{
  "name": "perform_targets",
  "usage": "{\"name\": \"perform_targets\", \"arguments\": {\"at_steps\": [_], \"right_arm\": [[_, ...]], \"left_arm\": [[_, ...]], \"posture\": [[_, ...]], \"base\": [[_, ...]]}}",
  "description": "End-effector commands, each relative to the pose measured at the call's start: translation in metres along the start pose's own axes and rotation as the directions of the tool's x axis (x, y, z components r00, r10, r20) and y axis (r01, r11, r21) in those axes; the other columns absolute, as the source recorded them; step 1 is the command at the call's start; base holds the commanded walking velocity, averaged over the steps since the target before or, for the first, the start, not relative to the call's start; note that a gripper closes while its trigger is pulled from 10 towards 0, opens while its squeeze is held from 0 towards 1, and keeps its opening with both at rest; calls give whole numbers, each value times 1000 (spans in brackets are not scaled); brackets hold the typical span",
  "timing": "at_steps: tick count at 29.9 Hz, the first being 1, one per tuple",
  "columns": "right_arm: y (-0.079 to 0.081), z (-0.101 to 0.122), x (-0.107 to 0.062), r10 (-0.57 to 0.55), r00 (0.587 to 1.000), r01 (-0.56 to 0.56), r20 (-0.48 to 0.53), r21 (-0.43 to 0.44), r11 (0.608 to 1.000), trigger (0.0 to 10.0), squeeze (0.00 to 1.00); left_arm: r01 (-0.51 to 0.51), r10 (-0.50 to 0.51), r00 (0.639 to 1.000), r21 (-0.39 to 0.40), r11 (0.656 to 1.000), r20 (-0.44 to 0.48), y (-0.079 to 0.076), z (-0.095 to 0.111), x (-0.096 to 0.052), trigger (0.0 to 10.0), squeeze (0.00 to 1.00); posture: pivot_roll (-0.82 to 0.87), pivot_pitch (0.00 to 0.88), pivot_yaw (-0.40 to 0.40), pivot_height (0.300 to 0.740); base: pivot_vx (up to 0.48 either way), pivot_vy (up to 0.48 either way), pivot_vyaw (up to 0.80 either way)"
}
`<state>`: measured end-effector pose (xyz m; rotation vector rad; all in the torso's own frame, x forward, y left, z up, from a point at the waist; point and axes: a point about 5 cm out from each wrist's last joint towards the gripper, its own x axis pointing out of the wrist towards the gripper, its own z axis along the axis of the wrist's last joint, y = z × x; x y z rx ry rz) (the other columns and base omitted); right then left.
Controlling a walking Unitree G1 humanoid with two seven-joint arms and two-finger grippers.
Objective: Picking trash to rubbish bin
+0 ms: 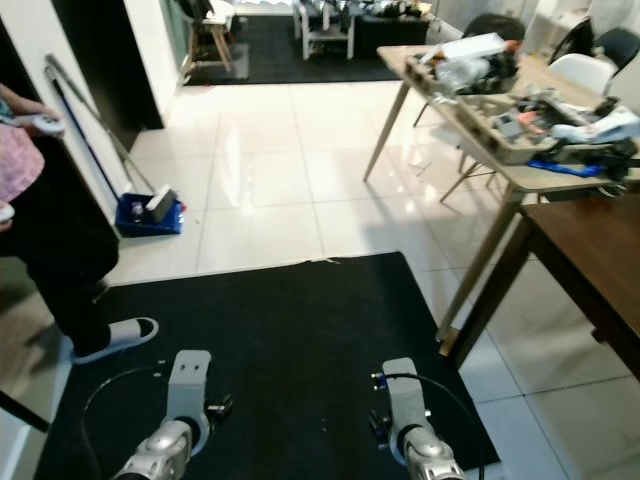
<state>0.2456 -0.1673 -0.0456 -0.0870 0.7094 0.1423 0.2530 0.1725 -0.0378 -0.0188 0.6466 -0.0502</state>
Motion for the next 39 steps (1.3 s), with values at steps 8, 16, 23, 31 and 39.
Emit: {"name": "perform_targets", "arguments": {"at_steps": [8,16,23,31,39], "right_arm": [[2,-4,0,13,1000,-13,-15,-8,1000,10000,0],[3,-2,0,15,1000,-16,-17,-10,1000,10000,0],[3,-1,0,22,1000,-22,-13,-8,1000,10000,0],[1,0,0,21,1000,-21,-3,-8,1000,10000,0],[3,1,1,35,999,-36,-8,-36,999,10000,0]], "left_arm": [[-4,4,1000,8,1000,-12,2,-4,-2,10000,0],[-9,9,1000,6,1000,-11,4,-4,-2,10000,0],[-8,8,1000,7,1000,-13,4,-4,-2,10000,0],[-5,5,1000,11,1000,-18,3,-6,-2,10000,0],[-9,9,1000,8,1000,-17,3,-7,-3,10000,0]], "posture": [[-70,70,9,740],[-67,66,8,740],[-64,69,9,740],[-64,72,13,740],[-63,71,9,740]], "base": [[364,0,0],[360,0,0],[363,0,-178],[360,0,-600],[358,0,0]]}}
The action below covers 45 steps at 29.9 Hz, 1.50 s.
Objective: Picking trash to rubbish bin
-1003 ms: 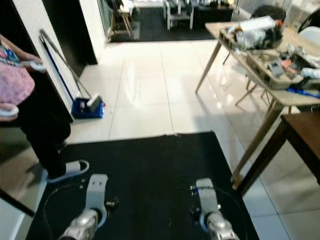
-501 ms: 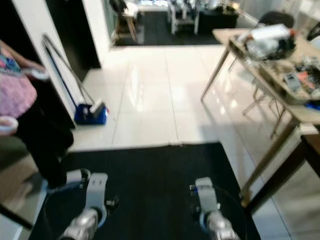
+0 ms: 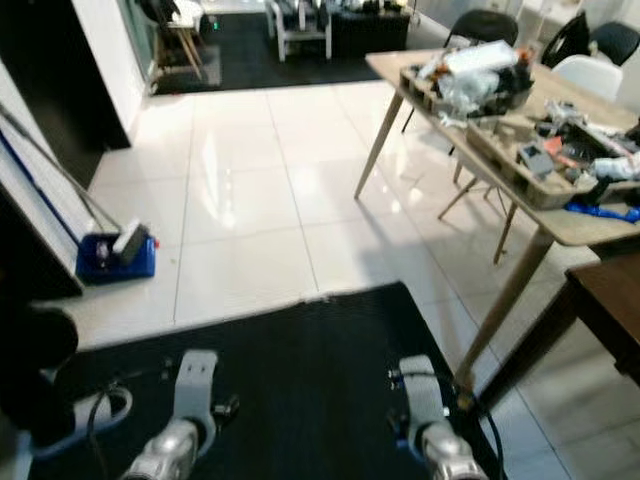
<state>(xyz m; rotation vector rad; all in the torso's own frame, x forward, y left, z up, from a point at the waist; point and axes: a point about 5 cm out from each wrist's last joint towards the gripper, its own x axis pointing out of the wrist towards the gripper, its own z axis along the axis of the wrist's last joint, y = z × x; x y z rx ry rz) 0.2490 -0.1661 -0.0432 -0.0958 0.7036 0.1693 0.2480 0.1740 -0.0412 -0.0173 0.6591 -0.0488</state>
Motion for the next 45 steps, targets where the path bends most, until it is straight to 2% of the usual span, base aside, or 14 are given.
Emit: {"name": "perform_targets", "arguments": {"at_steps": [1,34,45], "right_arm": [[3,-2,0,15,1000,-15,-12,-19,1000,10000,0],[7,1,2,46,999,-48,-26,-75,996,10000,0],[1,-4,0,26,999,-29,-41,-77,997,10000,0]], "left_arm": [[-8,8,1000,6,1000,-5,2,-2,-1,10000,0],[-34,33,999,-18,999,-11,6,-12,-5,10000,0],[-17,17,1000,-7,1000,-9,1,-9,-3,10000,0]], "posture": [[-64,72,8,740],[-40,51,-39,740],[-54,42,-27,740]], "base": [[356,0,0],[356,0,0],[355,0,-95]]}}
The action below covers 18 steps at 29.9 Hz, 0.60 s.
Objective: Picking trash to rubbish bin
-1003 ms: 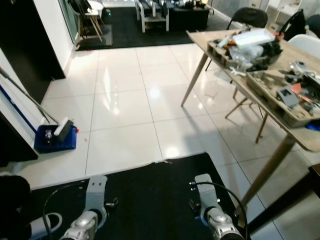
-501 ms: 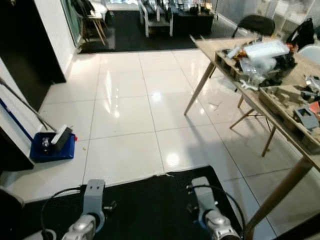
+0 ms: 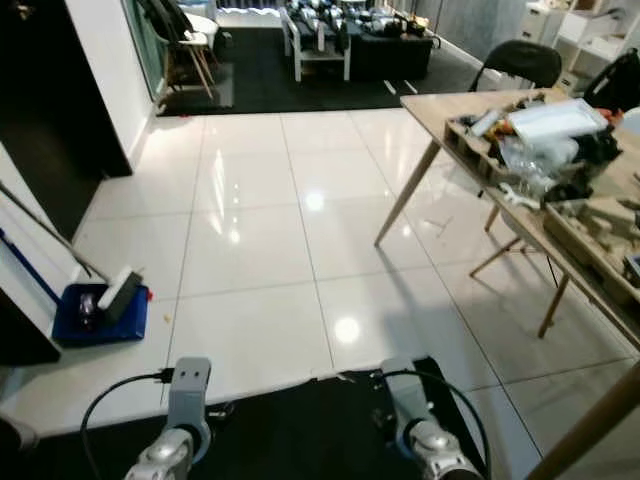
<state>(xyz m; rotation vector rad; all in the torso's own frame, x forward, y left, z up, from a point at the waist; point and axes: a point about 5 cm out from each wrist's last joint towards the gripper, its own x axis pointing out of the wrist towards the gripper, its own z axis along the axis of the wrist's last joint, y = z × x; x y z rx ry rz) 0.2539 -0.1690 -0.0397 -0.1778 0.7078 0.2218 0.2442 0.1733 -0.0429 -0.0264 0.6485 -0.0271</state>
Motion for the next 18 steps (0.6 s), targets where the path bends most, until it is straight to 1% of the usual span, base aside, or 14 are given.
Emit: {"name": "perform_targets", "arguments": {"at_steps": [1,18], "right_arm": [[5,-10,-1,8,1000,-8,-30,15,1000,10000,0],[12,-11,-1,13,999,-13,-39,19,1000,10000,0]], "left_arm": [[1,0,1000,9,1000,-19,2,-5,-1,10000,0],[-9,10,1000,24,1000,-24,9,-5,-2,10000,0]], "posture": [[-54,41,-27,740],[-49,39,-15,740]], "base": [[356,0,-625],[353,0,-800]]}}
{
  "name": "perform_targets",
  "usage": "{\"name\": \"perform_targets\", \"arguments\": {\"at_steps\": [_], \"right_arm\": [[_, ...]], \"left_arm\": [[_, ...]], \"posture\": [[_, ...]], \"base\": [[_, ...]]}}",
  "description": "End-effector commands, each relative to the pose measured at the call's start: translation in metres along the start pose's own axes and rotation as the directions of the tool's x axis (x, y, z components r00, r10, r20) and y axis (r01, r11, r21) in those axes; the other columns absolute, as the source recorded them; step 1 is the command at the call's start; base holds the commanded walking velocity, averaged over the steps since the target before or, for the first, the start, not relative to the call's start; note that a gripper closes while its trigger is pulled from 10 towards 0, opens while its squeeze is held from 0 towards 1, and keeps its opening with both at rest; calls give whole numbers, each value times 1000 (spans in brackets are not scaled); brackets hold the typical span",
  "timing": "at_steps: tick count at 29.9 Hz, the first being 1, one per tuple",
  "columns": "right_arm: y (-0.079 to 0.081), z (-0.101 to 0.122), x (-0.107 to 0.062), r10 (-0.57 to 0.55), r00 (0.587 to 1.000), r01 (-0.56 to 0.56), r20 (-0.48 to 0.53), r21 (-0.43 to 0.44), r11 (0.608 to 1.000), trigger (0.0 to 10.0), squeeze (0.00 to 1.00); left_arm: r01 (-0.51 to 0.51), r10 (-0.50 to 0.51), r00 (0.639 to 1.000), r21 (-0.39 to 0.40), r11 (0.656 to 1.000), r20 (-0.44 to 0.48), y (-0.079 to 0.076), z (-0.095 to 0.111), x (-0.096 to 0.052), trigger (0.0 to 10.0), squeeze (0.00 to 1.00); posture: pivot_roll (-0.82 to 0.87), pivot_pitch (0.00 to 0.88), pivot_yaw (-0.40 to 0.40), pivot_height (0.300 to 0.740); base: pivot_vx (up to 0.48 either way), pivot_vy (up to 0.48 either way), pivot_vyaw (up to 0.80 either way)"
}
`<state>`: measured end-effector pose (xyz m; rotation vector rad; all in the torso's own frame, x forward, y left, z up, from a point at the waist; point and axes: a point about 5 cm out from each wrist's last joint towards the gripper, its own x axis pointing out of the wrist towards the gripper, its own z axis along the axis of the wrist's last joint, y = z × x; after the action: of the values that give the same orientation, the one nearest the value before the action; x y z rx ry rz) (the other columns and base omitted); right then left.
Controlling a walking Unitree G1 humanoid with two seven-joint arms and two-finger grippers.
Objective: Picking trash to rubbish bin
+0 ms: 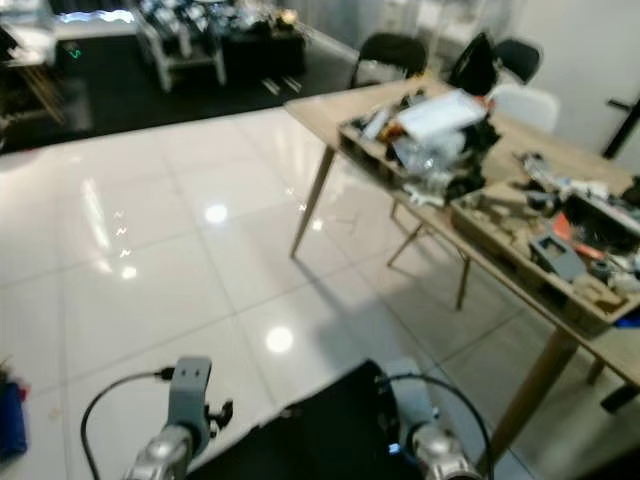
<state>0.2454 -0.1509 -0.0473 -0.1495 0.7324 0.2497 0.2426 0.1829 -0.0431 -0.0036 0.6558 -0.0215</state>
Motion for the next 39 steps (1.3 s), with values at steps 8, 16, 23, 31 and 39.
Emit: {"name": "perform_targets", "arguments": {"at_steps": [8,16,23,31,39], "right_arm": [[-13,-7,-3,-47,998,48,-33,33,998,10000,0],[-13,-15,-5,-61,996,64,-63,48,997,10000,0],[-14,-29,-8,-80,988,90,-130,70,994,10000,0],[-18,-36,-11,-103,981,121,-162,103,987,10000,0],[-8,-58,-16,-24,954,61,-299,114,992,10000,0]], "left_arm": [[13,-13,1000,14,1000,-14,-4,0,1,10000,0],[29,-29,1000,31,999,-12,-5,5,3,10000,0],[38,-37,999,38,999,-24,-4,2,2,10000,0],[47,-46,998,34,998,-37,-4,-1,2,10000,0],[79,-75,992,43,996,-99,-7,-13,-1,10000,0]], "posture": [[-57,33,-2,740],[-59,32,10,740],[-54,27,9,740],[-55,32,8,740],[-57,35,6,740]], "base": [[353,0,-800],[350,0,-800],[341,0,-800],[330,0,-800],[79,0,-300]]}}
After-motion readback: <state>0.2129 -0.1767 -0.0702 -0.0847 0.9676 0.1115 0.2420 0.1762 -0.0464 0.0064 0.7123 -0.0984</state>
